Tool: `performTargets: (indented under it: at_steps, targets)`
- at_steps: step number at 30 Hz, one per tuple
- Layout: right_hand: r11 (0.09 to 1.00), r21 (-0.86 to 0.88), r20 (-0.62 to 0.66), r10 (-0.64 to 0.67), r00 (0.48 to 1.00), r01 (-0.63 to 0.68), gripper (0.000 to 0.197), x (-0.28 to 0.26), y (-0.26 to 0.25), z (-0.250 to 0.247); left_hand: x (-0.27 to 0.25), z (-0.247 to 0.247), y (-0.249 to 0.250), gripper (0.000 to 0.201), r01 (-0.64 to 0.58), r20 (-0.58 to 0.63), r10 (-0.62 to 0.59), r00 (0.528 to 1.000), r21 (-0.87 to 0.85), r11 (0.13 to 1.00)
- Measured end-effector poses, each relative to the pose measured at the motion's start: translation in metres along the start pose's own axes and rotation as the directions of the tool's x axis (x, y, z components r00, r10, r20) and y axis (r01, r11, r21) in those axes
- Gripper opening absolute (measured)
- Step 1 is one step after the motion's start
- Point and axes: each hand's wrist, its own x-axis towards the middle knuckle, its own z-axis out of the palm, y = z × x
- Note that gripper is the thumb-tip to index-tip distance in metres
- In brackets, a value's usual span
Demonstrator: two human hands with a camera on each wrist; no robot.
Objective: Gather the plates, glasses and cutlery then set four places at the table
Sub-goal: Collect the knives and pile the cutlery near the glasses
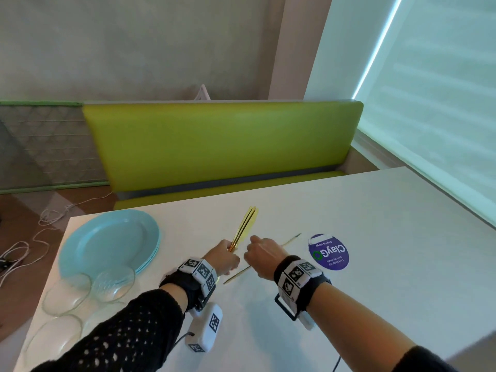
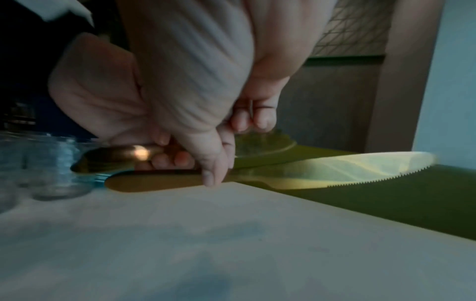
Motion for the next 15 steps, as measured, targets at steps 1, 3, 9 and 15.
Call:
performTargets:
  at_steps: [1, 3, 9, 15]
  targets:
    - [1.000, -0.018, 0.002, -0.008, 1.000, 0.008, 0.022, -0.003, -0.013, -0.007, -0.012, -0.002, -0.004, 0.052, -0.004, 0.036, 0.004, 0.999, -0.001, 1.000]
    - [0.999, -0.038, 0.014, -0.011, 1.000, 0.011, 0.023, -0.010, -0.040, -0.018, -0.032, -0.006, -0.017, 0.052, -0.047, 0.094, 0.042, 0.995, 0.056, 0.997]
    - [0.999, -0.035, 0.017, 0.019, 1.000, -0.019, 0.021, -0.037, -0.127, -0.040, -0.102, -0.013, -0.056, 0.017, -0.215, 0.194, 0.137, 0.971, 0.471, 0.855]
    - [0.999, -0.033, 0.040, 0.019, 0.999, -0.017, 0.020, -0.060, -0.202, -0.043, -0.156, -0.017, -0.109, 0.035, -0.212, 0.217, 0.117, 0.969, 0.485, 0.848]
